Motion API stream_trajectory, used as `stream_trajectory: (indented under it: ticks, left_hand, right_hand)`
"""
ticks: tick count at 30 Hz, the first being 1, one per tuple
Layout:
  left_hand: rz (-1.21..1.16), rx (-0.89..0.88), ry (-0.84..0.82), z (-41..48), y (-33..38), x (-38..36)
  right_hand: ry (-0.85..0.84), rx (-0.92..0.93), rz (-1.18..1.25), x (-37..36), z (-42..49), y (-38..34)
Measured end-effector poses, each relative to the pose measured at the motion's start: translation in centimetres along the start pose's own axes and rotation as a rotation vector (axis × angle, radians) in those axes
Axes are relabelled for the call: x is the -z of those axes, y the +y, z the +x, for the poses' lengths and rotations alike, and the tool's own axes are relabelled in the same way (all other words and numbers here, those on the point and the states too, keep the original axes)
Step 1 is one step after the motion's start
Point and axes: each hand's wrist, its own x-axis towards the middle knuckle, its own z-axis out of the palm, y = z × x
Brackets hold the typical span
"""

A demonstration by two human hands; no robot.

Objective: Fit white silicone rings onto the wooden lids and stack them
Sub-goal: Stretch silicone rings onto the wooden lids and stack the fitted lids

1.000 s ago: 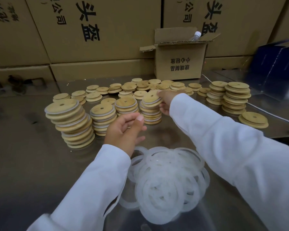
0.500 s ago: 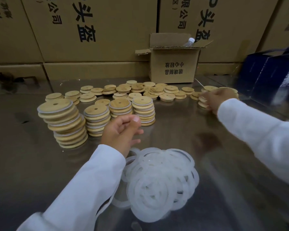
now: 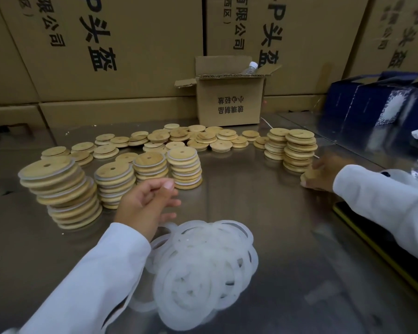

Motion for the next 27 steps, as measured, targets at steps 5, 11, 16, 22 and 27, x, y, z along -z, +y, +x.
stream_trajectory:
  ticks: [5,11,16,22,27]
  left_hand:
    - [-0.005,0.0,-0.005,0.1,0.0,0.0]
    - [-0.045,0.044,-0.043,0.0,0.3,0.0]
    - [-0.227,0.175,-0.233,-0.6,1.2,-0.4]
    - [-0.099,0.193,-0.149,-0.2,0.7,0.2]
    - [-0.153,0.224,-0.065,0.3,0.6,0.6]
  right_hand:
    - [0.126,0.135,0.147,0.2,-2.4,-1.9]
    - [0.251,0.657,0.523,0.1,-9.7,-9.1]
    - [0.178,1.048,0.486,-2.9,-14.7,-13.2]
    - [0.075,1.001,0.686,-5.3,-14.6,-13.3]
    - [-0.034,0.783,0.591,-5.1,-11.9,-11.4]
